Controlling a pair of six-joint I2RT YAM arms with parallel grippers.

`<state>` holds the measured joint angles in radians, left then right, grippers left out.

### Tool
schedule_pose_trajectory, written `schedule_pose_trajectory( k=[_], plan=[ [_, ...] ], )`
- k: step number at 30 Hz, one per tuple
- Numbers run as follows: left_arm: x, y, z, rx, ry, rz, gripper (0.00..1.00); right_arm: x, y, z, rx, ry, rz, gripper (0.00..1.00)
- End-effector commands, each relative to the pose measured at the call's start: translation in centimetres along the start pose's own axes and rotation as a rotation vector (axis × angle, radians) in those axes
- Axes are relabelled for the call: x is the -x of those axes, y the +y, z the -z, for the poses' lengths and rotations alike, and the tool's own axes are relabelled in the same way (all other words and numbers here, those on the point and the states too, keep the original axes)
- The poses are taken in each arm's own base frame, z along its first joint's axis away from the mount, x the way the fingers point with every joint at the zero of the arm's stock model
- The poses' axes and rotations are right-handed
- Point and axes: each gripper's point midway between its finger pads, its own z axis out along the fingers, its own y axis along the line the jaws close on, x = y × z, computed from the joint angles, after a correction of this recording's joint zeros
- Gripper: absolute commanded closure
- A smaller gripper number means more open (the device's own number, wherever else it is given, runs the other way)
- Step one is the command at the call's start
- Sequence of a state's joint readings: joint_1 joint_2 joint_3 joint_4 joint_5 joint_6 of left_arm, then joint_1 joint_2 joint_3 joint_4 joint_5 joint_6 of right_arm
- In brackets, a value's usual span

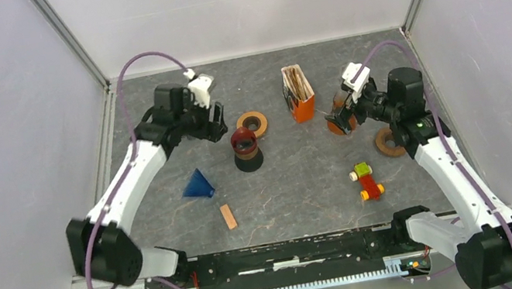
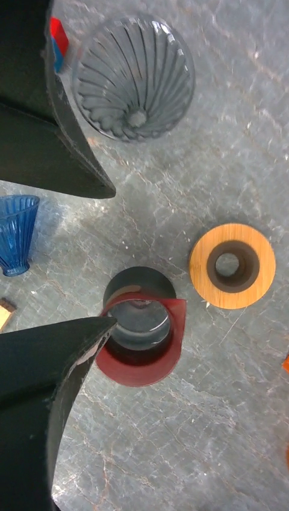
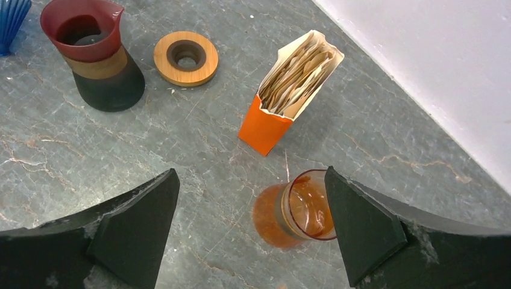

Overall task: Place the coffee filter in the dripper
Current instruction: Move the coffee server to the center of the board.

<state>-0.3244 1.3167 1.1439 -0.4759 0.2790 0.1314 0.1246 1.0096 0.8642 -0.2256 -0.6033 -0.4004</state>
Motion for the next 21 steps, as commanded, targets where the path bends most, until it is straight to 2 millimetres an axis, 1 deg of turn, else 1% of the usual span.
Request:
schedule_pose_trajectory(
  k=[1,4,7,10,13,17,19,21],
  plan=[
    [-0.5,-1.6,-2.3,-0.046,0.143,-0.034,0.27,1.2,0.3,0.8,-0.004,-0.038,0.065,0.02],
    [-0.9,-2.5,-3.9,-0.063,0.189,-0.030,0.29,0.6,0.5,0.9,-0.005,-0.029,0.059,0.02],
    [-1.4,-3.0,-5.0,-0.057,0.234,-0.053,0.31,0.3,0.6,0.8,-0.004,-0.025,0.056,0.02],
    [-2.3,-3.2,-6.0,-0.048,0.280,-0.065,0.36,0.3,0.6,0.8,-0.006,-0.024,0.056,0.02],
    [-3.1,-3.9,-6.6,-0.070,0.319,-0.074,0.45,0.0,0.6,0.8,-0.006,-0.021,0.055,0.02],
    [-4.1,-4.6,-7.3,-0.074,0.353,-0.106,0.63,-0.2,0.6,0.7,-0.009,-0.020,0.052,0.02],
    [-4.3,-5.3,-7.4,-0.096,0.360,-0.103,0.67,-0.2,0.6,0.9,-0.016,-0.018,0.056,0.02],
    [-4.5,-6.6,-7.1,-0.135,0.369,-0.109,0.72,-0.3,0.6,0.9,-0.018,-0.012,0.057,0.02]
  ],
)
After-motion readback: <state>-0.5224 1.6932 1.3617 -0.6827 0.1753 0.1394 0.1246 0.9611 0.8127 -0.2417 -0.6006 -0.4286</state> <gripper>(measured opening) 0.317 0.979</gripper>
